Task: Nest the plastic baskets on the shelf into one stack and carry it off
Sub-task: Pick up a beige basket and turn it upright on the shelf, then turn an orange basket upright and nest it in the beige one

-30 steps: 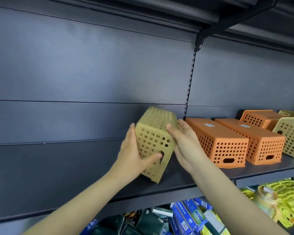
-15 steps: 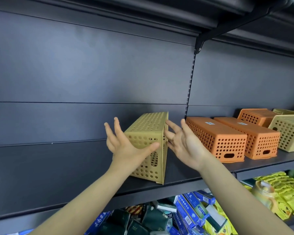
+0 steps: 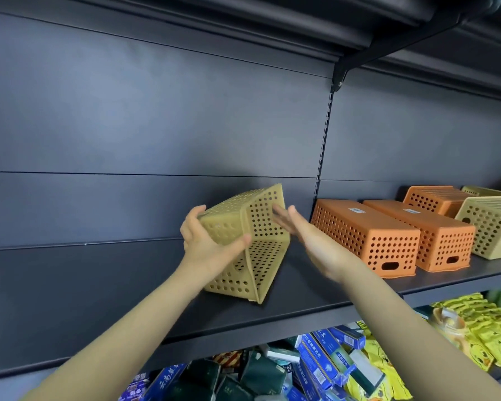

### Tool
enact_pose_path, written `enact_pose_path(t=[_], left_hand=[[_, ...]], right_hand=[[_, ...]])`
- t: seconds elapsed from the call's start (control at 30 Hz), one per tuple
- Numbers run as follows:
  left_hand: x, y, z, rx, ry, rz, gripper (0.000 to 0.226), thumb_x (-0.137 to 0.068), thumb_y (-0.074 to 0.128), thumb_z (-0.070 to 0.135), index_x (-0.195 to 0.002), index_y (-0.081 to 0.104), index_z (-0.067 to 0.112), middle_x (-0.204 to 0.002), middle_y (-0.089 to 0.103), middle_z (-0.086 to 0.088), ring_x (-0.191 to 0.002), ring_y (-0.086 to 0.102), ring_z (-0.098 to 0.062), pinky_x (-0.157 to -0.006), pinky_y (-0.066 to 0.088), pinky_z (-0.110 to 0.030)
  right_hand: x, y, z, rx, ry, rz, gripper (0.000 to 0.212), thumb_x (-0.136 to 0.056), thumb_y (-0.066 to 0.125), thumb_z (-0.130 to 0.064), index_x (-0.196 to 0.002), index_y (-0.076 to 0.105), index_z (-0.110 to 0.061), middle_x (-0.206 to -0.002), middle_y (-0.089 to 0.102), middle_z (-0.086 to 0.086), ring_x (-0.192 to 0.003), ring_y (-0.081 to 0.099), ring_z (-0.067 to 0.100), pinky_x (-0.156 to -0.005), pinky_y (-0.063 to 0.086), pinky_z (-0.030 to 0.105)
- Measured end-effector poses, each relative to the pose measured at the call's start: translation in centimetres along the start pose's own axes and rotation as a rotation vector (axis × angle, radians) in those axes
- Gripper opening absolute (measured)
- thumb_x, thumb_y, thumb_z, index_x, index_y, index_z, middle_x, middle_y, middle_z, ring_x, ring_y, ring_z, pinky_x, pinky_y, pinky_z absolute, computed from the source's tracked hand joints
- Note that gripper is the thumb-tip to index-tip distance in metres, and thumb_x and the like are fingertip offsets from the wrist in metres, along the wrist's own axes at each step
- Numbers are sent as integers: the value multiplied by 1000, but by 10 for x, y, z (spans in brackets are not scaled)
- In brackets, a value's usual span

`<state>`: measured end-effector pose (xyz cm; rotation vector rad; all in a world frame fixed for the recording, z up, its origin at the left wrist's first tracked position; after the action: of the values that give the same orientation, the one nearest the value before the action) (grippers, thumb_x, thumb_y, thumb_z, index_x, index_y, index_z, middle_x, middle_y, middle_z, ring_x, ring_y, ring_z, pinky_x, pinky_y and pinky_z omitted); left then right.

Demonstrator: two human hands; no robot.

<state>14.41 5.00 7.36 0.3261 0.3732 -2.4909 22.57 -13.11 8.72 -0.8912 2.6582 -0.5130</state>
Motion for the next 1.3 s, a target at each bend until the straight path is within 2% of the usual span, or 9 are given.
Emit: enact_pose_path(t=[0.17,0.3,0.43,0.53,0.67,0.77,0.93,1.1,1.3], left_hand=[[-26,-8,-40,424,-369,-198,63,-83,59,62,-134,45,27,-128,62,-4,-114,61,-26,-88,53,-49],[-38,-1,-47,410,-378,-271,41,-97,45,56,-118,62,26,-121,66,-6,-113,61,-25,-95,47,-40],[-40,10,-27,283,-293,-252,33,-104,43,40,-123,61,21,-128,66,-6,-107,61,-17,-102,43,-37],[-37,17,-6,-106,-122,-198,56,-103,42,46,-151,38,19,-155,43,-3,-133,45,-18,-110,28,-33],[-31,25,34,-678,221,-31,64,-101,40,52,-156,28,23,-168,0,-6,-154,-9,-23,-123,2,-43],[-14,66,62,-861,376,-124,58,-98,33,60,-145,50,30,-165,24,-1,-154,12,-21,-123,18,-45],[18,144,65,-1058,418,-414,68,-93,19,72,-138,54,33,-125,68,10,-109,64,-11,-86,55,-32],[-8,149,64,-1189,507,-207,75,-88,7,73,-104,67,30,-73,65,10,-74,66,-10,-64,55,-30],[-3,192,72,-1254,525,14,56,-101,17,58,-94,61,24,-74,64,5,-65,60,-17,-51,34,-27]], right_hand=[[5,-28,31,714,-64,12,77,-72,27,-91,-142,32,-59,-156,18,-28,-150,-16,7,-119,-9,55],[2,-41,35,770,-221,122,80,-68,22,-96,-117,62,-47,-121,54,-36,-131,45,7,-118,8,55],[-5,-50,27,740,-298,260,65,-77,25,-85,-94,68,-40,-83,60,-27,-101,56,9,-109,20,42],[-12,-49,22,739,-277,269,52,-83,40,-70,-101,71,-33,-93,67,-21,-101,55,7,-98,16,25],[-15,-70,27,547,-315,265,61,-78,57,-70,-120,68,-27,-113,63,-19,-106,60,3,-106,41,32],[-8,-97,35,425,-340,304,42,-81,72,-45,-118,67,-26,-119,62,-13,-104,55,-9,-96,41,13],[14,-150,40,455,-466,573,34,-87,72,-35,-117,69,-18,-119,65,-2,-115,55,14,-105,41,33],[42,-231,83,757,-186,942,73,-83,54,-66,-135,55,-15,-142,51,13,-138,38,35,-115,16,56],[45,-271,152,511,217,811,90,-78,57,-74,-146,37,-17,-158,24,16,-139,30,47,-114,22,60]])
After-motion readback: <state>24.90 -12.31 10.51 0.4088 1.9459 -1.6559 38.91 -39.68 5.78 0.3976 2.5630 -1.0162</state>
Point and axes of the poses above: each hand's wrist, its own x-axis away from the middle knuckle, its own y-axis out of the palm, z = x × y, the point moved 9 cm from there along -x, towards the middle knuckle
